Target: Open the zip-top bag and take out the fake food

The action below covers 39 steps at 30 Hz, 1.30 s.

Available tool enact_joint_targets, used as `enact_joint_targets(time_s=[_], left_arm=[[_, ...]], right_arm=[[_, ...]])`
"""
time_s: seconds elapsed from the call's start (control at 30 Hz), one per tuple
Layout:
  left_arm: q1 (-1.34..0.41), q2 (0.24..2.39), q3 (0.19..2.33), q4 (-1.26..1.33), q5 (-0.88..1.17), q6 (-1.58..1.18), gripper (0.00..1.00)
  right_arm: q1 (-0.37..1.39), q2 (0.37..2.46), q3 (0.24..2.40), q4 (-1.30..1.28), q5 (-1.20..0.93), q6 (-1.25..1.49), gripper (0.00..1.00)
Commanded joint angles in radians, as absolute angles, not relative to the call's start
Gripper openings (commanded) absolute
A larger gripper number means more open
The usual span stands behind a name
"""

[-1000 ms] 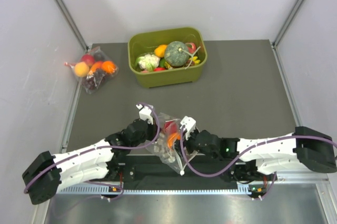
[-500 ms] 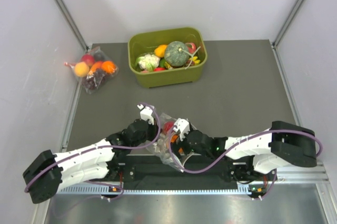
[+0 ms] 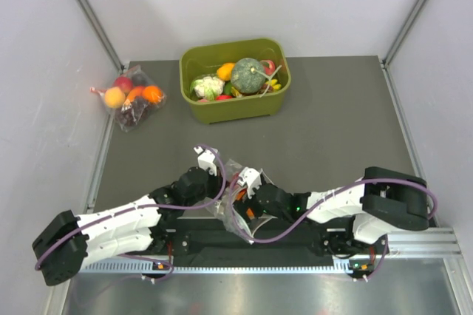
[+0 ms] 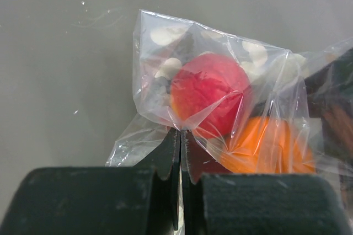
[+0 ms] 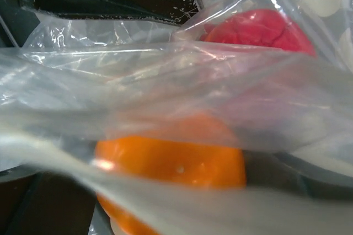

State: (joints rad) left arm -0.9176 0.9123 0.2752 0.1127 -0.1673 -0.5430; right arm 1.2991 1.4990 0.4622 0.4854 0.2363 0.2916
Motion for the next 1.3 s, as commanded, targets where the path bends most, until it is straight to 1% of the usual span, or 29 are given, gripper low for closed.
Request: enact_joint_targets(time_s=[0.0, 0.03, 0.1, 0.17, 0.23, 0.27, 0.53, 0.93, 1.03, 1.17, 1.2, 1.27], left_arm=[[-0.916, 0.884, 0.296, 0.152, -0.163, -0.528, 0.00], [-0.916, 0.877, 0.295, 0.146, -0.166, -0.528, 0.00], [-0.917, 0.856, 0.290, 0.135, -0.178, -0.526, 0.00], [-0.916, 0.847, 0.287, 0.126, -0.187, -0.526, 0.00], [-0.916, 0.838, 0.287, 0.108, -0.201, -0.526, 0.00], [-0.916, 0.830, 0.290, 0.098, -0.218, -0.531, 0.00], [-0.913, 0.836, 0.302, 0.063, -0.261, -0.560, 0.00], [-0.902, 0.809, 0.308, 0.014, -0.325, -0.591, 0.00], [-0.900, 0.784, 0.310, 0.003, -0.339, -0.583, 0.00], [-0.896, 0.765, 0.310, -0.031, -0.336, -0.568, 0.00], [-0.896, 0.762, 0.310, -0.032, -0.331, -0.566, 0.00], [-0.894, 0.764, 0.310, -0.028, -0.325, -0.566, 0.00]], right_arm=[[1.292, 1.477, 0.488, 0.497, 0.238, 0.299, 0.87], [1.292, 1.468, 0.488, 0.480, 0.236, 0.296, 0.81], [1.293, 1.416, 0.486, 0.427, 0.245, 0.290, 0.56], [1.295, 1.378, 0.480, 0.394, 0.248, 0.282, 0.49], [1.299, 1.335, 0.469, 0.349, 0.259, 0.276, 0.44], [1.299, 1.281, 0.466, 0.330, 0.264, 0.276, 0.42], [1.305, 0.924, 0.423, 0.149, 0.296, 0.291, 0.40], [1.305, 0.574, 0.364, -0.113, 0.376, 0.351, 0.40], [1.305, 0.508, 0.396, -0.156, 0.423, 0.348, 0.40], [1.281, 0.509, 0.478, -0.233, 0.518, 0.263, 0.41], [1.261, 0.520, 0.498, -0.238, 0.528, 0.241, 0.41], [1.163, 0.570, 0.563, -0.224, 0.496, 0.184, 0.41]])
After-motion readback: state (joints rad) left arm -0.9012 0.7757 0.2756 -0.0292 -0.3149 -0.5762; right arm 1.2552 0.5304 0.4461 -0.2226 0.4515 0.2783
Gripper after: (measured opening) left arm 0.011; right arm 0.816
